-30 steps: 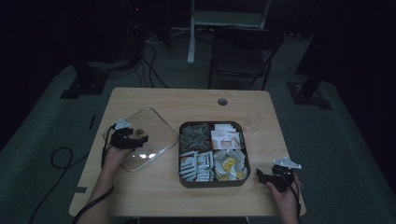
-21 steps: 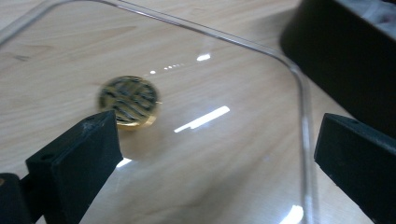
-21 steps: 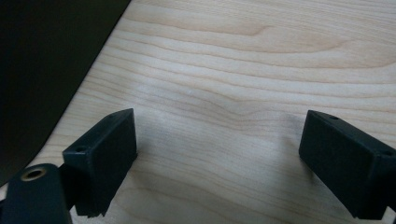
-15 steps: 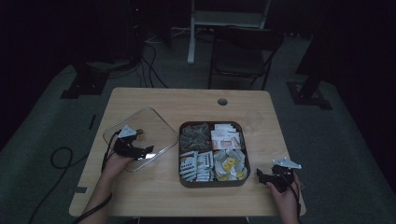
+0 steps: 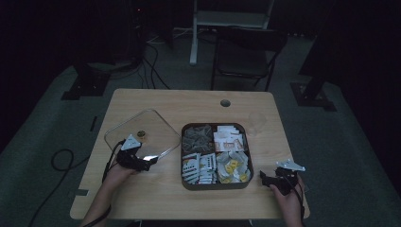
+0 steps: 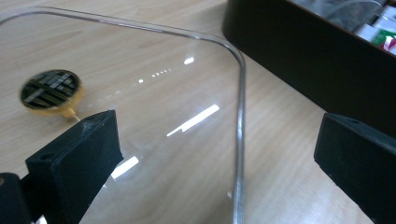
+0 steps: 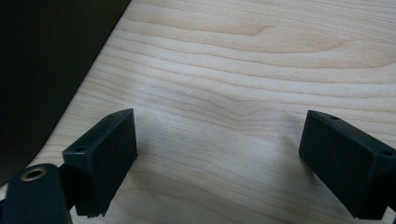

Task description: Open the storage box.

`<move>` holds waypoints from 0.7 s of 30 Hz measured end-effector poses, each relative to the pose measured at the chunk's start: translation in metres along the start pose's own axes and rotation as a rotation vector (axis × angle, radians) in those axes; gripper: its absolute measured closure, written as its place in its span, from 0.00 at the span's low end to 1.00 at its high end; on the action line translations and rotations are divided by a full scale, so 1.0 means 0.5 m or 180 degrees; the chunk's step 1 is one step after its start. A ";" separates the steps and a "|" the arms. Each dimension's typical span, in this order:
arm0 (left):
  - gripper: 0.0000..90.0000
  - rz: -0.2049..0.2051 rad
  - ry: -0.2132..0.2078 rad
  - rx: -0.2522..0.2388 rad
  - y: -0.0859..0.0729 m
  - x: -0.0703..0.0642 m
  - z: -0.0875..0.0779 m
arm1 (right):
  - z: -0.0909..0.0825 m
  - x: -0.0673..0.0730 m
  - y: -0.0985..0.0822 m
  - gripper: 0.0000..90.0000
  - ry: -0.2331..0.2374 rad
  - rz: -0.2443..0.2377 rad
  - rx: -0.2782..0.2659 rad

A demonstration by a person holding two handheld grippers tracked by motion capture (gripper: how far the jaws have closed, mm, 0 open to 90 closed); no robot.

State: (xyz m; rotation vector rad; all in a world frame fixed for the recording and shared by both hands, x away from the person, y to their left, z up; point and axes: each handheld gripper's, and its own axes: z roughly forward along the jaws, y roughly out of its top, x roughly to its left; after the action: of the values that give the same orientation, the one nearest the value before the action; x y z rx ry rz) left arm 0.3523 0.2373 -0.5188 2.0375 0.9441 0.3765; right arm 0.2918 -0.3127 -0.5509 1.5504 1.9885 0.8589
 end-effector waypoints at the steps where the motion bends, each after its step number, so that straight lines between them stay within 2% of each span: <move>1: 0.01 0.0023 -0.0029 0.0007 -0.002 -0.004 -0.001 | 0.000 0.000 0.000 0.12 0.0000 0.0000 0.0000; 15: 0.01 0.0262 -0.0285 -0.0037 -0.019 -0.065 -0.024 | 0.000 0.000 0.000 0.12 0.0000 0.0001 0.0000; 21: 0.01 0.0442 -0.0366 0.0013 -0.029 -0.100 -0.032 | 0.000 0.000 0.000 0.12 0.0000 -0.0001 0.0000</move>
State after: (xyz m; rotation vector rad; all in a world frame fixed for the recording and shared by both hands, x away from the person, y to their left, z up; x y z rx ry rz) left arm 0.3027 0.2146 -0.5172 2.1109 0.7367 0.3279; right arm 0.2918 -0.3127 -0.5510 1.5501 1.9886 0.8589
